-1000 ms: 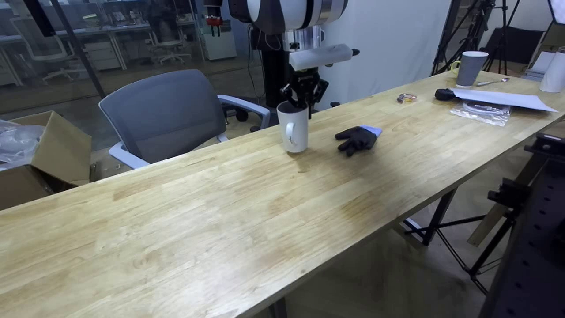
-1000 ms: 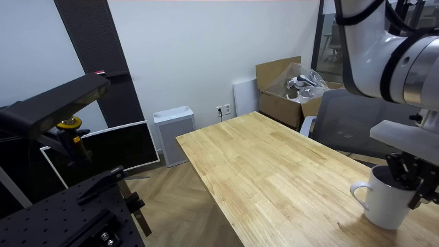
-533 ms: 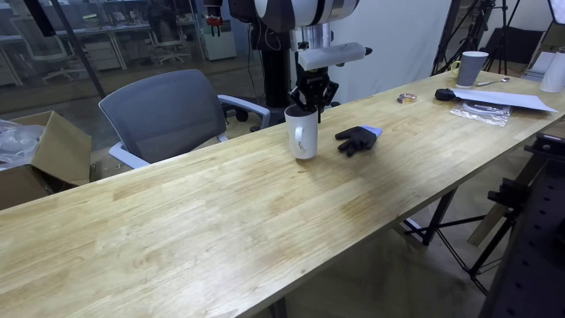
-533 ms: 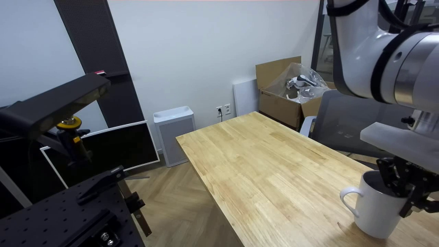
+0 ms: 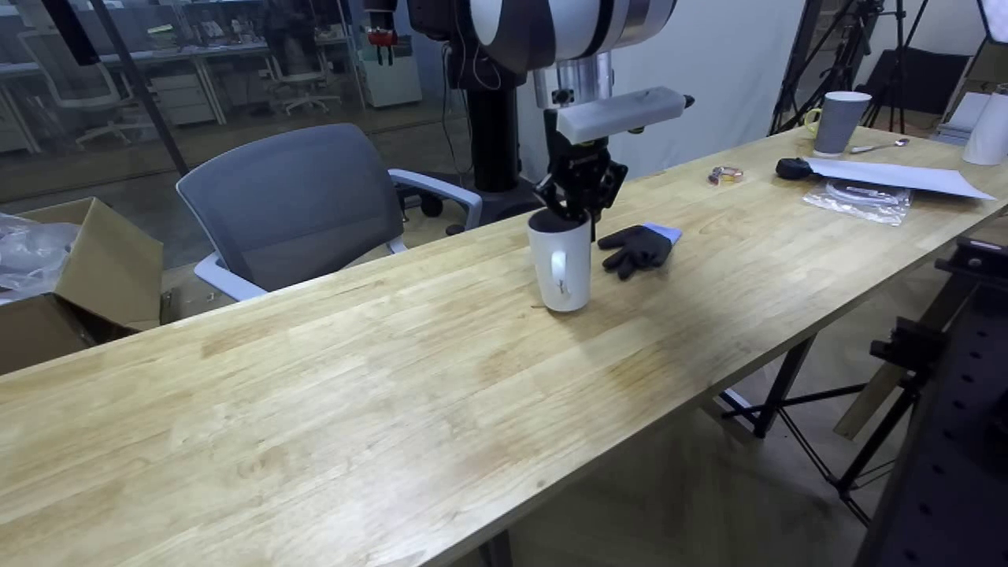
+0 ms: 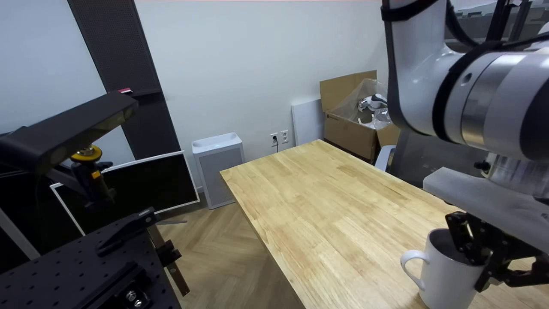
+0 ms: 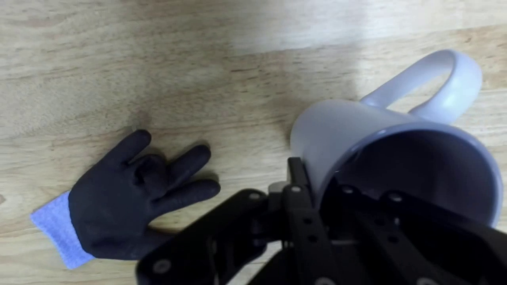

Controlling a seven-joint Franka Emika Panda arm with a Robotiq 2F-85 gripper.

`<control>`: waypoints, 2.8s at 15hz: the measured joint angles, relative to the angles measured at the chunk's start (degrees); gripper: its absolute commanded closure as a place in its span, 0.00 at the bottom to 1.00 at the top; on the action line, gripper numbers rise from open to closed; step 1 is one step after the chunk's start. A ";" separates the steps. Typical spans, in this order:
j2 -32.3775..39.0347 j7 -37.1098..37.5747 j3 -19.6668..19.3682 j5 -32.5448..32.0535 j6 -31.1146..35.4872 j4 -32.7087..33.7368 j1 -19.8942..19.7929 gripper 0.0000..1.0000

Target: Move the mug cup forward

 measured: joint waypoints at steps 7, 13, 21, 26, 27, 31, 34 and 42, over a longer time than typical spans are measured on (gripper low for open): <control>-1.86 -0.70 0.01 -0.49 8.47 -8.17 0.24 0.98; -2.88 -1.77 1.69 0.32 16.44 -12.54 -1.70 0.98; -4.15 -10.14 11.65 3.19 10.16 -12.77 -12.64 0.63; -5.27 -11.49 9.97 3.66 4.54 -11.43 -11.40 0.31; -5.48 -11.48 9.22 3.60 4.12 -11.05 -10.53 0.23; -6.51 -11.21 6.16 2.71 3.71 -9.71 -6.52 0.01; -8.64 -10.40 3.96 1.39 2.44 -8.35 -3.39 0.00; -18.00 -10.37 3.28 1.56 -7.89 -2.01 -1.96 0.00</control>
